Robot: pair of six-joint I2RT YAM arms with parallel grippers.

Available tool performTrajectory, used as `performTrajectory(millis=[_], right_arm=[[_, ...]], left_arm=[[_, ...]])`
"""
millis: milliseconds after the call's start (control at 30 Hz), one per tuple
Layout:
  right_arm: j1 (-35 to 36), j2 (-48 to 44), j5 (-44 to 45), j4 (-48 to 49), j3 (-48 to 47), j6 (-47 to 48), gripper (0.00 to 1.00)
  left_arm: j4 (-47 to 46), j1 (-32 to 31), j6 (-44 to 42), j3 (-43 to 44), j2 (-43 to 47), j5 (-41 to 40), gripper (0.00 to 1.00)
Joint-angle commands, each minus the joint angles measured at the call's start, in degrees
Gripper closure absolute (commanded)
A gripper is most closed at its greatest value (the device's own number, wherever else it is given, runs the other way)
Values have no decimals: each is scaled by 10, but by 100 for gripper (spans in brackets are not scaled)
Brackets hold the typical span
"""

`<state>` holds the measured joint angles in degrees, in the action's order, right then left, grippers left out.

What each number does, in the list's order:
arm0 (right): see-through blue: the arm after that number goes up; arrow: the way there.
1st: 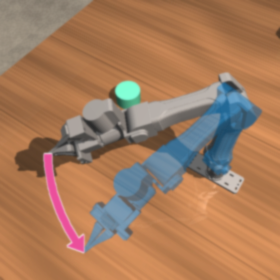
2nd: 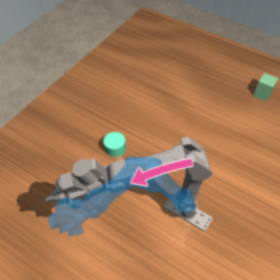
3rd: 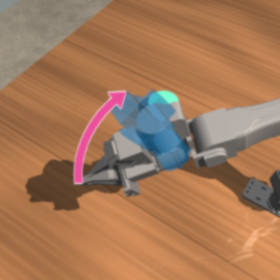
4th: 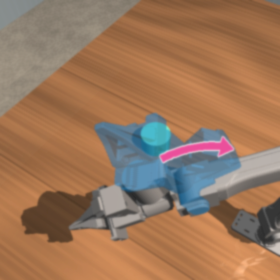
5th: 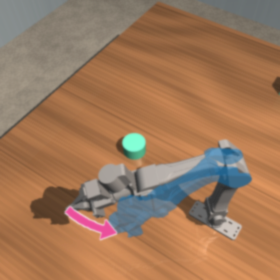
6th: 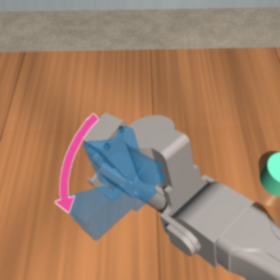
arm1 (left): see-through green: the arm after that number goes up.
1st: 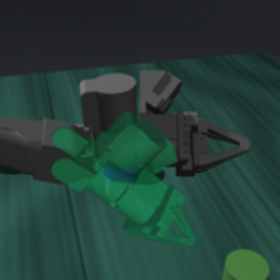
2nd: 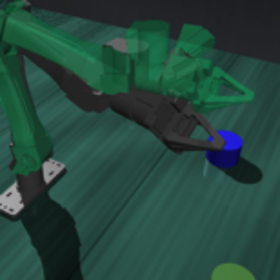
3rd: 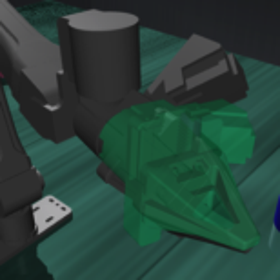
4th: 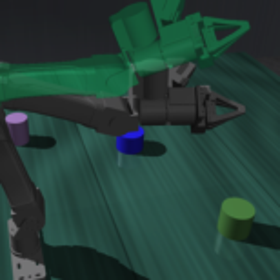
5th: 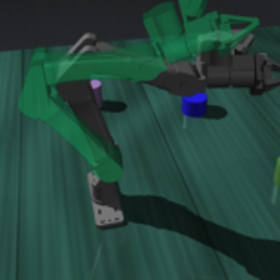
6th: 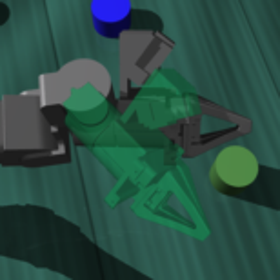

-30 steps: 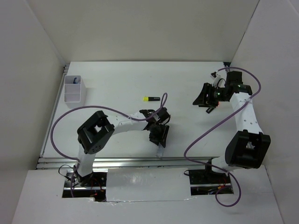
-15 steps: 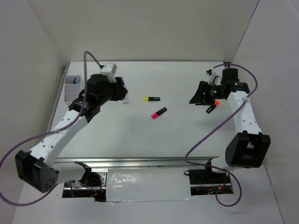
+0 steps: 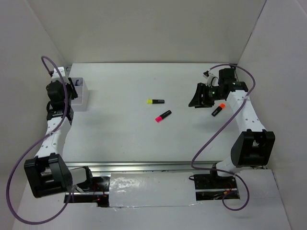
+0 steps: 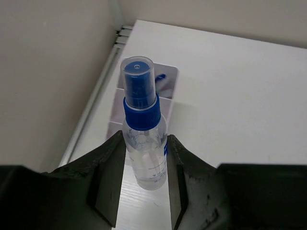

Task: Sort the stationery into containers
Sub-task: Place the stationery into the container

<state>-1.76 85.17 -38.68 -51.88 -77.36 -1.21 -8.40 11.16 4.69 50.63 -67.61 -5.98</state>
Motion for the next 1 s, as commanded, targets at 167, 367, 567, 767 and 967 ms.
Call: performTrajectory(millis=[167, 367, 567, 767, 967], right_arm=[[11, 16, 13, 15, -33, -7, 46], [14, 28, 22, 15, -42, -8, 46], [29, 40, 28, 13, -46, -5, 46], [30, 53, 32, 11, -50, -4, 46], [30, 58, 33, 10, -53, -4, 45]], left_arm=[[-242, 79, -11, 40, -117, 9, 100], [-295, 95, 15, 66, -189, 12, 100], [-342, 98, 20, 80, -249, 19, 100], [-331, 95, 38, 92, -281, 20, 100], [-335, 89, 44, 86, -293, 16, 99]])
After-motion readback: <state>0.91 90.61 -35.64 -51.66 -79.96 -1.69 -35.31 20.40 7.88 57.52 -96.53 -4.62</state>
